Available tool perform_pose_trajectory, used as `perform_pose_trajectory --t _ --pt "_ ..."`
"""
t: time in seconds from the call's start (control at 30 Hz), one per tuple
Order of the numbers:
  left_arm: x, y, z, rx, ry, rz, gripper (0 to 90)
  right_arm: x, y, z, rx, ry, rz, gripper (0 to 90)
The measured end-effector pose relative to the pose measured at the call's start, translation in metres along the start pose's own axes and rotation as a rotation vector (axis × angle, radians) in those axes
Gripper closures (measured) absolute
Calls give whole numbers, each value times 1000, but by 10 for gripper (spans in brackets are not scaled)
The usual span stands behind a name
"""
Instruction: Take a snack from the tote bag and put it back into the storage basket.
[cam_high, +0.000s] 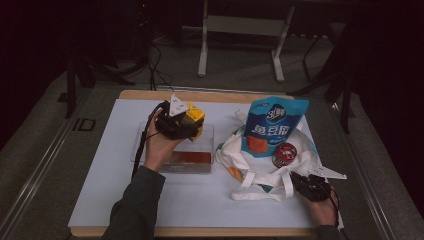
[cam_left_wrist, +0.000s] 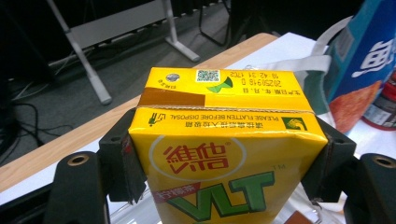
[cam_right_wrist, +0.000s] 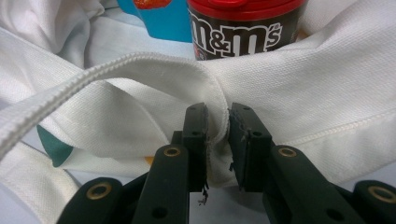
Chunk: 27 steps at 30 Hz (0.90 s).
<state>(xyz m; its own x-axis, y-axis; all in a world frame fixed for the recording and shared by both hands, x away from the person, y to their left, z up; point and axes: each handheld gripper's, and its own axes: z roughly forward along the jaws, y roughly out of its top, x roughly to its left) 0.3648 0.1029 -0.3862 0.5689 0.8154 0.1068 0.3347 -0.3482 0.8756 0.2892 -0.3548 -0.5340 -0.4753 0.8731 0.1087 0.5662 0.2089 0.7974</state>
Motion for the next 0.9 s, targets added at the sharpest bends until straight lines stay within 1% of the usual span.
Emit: perform_pose_trajectory --t 0.27,0.4,0.6,0.63,0.8,0.9 --pt "10 -7 -5 4 33 -11 286 0 0 0 1 0 3 762" --pt "15 -12 -7 -9 46 -32 286 0 0 0 1 0 3 762" --pt "24 -22 -7 8 65 -61 286 0 0 0 1 -1 2 761" --pt "26 -23 -8 14 70 -61 286 0 0 0 1 -1 2 762" --pt "31 -28 -10 14 89 -70 286 0 0 0 1 -1 2 761" --pt "34 -33 -11 16 99 -84 285 0 0 0 0 -1 1 761"
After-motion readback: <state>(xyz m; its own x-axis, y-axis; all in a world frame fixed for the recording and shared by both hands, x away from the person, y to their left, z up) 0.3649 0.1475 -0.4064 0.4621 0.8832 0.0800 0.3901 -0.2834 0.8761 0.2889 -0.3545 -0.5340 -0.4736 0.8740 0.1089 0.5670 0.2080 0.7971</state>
